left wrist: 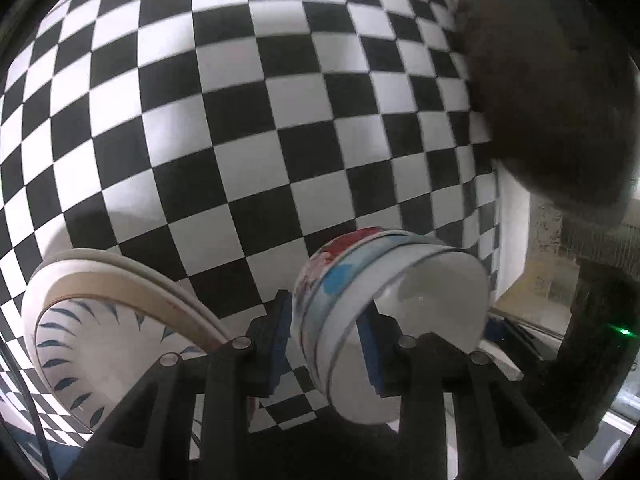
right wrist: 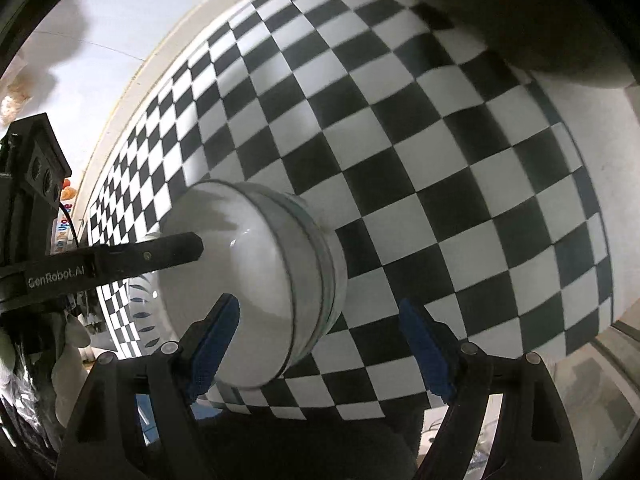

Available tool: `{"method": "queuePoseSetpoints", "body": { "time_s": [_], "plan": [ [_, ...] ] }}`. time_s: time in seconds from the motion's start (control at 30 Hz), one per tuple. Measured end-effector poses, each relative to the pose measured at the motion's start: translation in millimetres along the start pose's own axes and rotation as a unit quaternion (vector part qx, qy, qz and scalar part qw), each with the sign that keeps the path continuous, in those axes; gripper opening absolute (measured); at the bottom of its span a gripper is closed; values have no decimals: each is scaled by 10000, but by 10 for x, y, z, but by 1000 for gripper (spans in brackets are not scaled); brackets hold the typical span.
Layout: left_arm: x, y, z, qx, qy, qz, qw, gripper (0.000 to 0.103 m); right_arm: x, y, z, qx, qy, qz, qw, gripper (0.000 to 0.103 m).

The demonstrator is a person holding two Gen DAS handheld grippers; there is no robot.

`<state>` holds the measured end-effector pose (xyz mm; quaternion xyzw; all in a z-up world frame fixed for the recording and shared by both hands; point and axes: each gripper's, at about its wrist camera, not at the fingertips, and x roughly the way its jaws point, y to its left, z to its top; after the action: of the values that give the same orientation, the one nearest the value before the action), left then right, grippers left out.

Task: Organize plates and bowls
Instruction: 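Grip the rim of the bowl stack with both tools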

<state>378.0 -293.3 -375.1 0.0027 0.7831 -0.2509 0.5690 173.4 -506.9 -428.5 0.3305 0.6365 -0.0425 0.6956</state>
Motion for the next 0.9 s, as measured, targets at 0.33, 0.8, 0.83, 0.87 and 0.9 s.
{"method": "queuePoseSetpoints", "body": {
  "time_s": [0.33, 0.8, 0.83, 0.87, 0.9],
  "plan": [
    [255, 117, 40, -83, 197, -449, 9988, 43, 446, -131, 133, 302, 432, 420, 9977, 82],
    [183, 222, -9, -10, -60, -693, 9976, 42, 676, -209, 179, 719, 527, 1273, 9878, 62],
    [172, 219, -29, -34, -89, -657, 9978, 41, 668, -200, 171, 724, 491, 1265, 9881, 61],
    [170, 211, -42, -24, -104, -629, 9980, 41, 645, -214, 154, 702, 470, 1249, 9886, 60],
    [171, 201, -57, -7, -127, -611, 9981, 41, 612, -218, 135, 665, 439, 1225, 9893, 59]
  ]
}}
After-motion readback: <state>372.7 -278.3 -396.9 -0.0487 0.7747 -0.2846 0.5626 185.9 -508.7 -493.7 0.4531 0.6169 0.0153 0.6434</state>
